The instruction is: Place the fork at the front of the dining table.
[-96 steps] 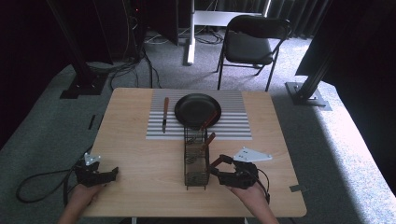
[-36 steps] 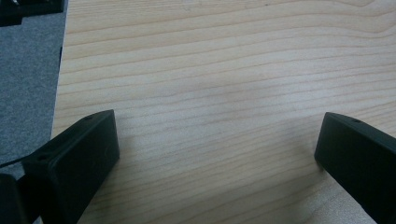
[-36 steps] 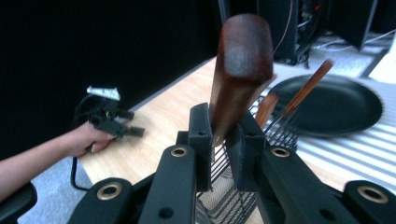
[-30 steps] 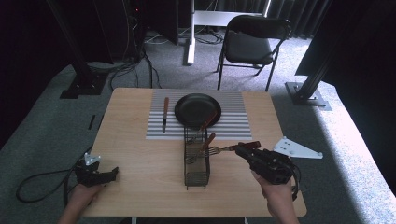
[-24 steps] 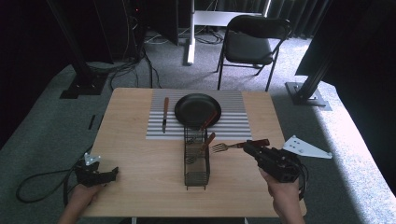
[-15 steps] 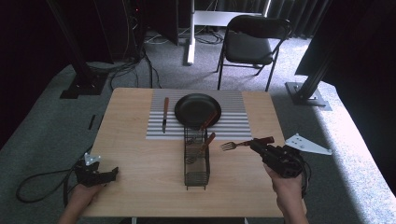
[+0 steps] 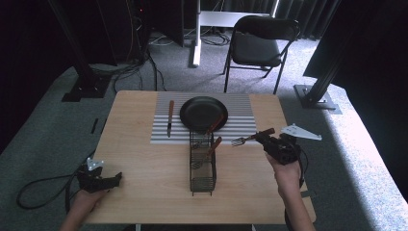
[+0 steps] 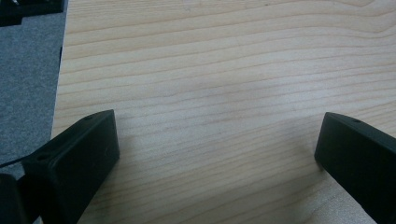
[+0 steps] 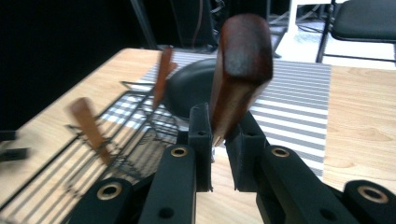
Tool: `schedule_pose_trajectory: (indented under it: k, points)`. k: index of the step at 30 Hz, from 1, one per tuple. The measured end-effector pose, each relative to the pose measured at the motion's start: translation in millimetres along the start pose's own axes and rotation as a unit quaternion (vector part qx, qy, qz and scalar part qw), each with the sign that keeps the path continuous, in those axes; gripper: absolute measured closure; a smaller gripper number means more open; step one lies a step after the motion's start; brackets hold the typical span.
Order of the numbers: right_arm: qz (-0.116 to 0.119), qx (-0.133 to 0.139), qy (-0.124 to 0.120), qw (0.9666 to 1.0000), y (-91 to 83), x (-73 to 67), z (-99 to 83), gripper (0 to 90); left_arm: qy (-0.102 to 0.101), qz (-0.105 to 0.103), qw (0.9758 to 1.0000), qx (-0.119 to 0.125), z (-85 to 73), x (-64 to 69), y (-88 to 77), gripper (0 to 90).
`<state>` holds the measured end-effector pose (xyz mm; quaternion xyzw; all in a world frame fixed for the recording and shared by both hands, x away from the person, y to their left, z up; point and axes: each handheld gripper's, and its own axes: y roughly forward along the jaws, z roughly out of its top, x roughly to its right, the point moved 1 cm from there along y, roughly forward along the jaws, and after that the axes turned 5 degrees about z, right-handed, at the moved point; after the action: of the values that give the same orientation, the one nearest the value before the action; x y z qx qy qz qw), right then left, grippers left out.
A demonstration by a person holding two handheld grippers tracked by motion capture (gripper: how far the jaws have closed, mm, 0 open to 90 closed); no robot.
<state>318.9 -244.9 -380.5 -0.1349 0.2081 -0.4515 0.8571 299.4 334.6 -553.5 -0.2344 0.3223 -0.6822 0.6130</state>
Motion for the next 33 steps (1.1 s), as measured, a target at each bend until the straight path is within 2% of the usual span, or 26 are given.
schedule_pose_trajectory:
  k: [7,15,18,23,30,33]
  points:
    - [-0.04,-0.013,0.002,0.9991,27.6,17.9,5.5,80.8,0.0,0.0,1.0,0.0,0.0,-0.1,0.0,0.0]
    - [-0.083,-0.037,0.006,0.9958,60.3,36.1,2.0,80.8,0.0,0.0,1.0,0.0,0.0,0.0,0.0,0.0]
    - [-0.091,-0.046,0.014,0.9947,71.9,42.9,1.6,80.8,0.0,0.0,1.0,0.0,0.0,0.0,-0.1,0.0]
    - [-0.11,-0.066,0.009,0.9917,86.9,46.9,5.1,80.8,0.0,0.0,1.0,0.0,0.0,0.0,-0.1,0.0]
    - [-0.119,-0.094,0.014,0.9884,104.4,50.3,5.6,80.8,0.0,0.0,1.0,0.0,0.0,0.0,-0.1,0.0]
    - [-0.118,-0.096,0.017,0.9881,109.8,50.9,4.4,80.8,0.0,0.0,1.0,0.0,0.0,0.0,0.0,0.0]
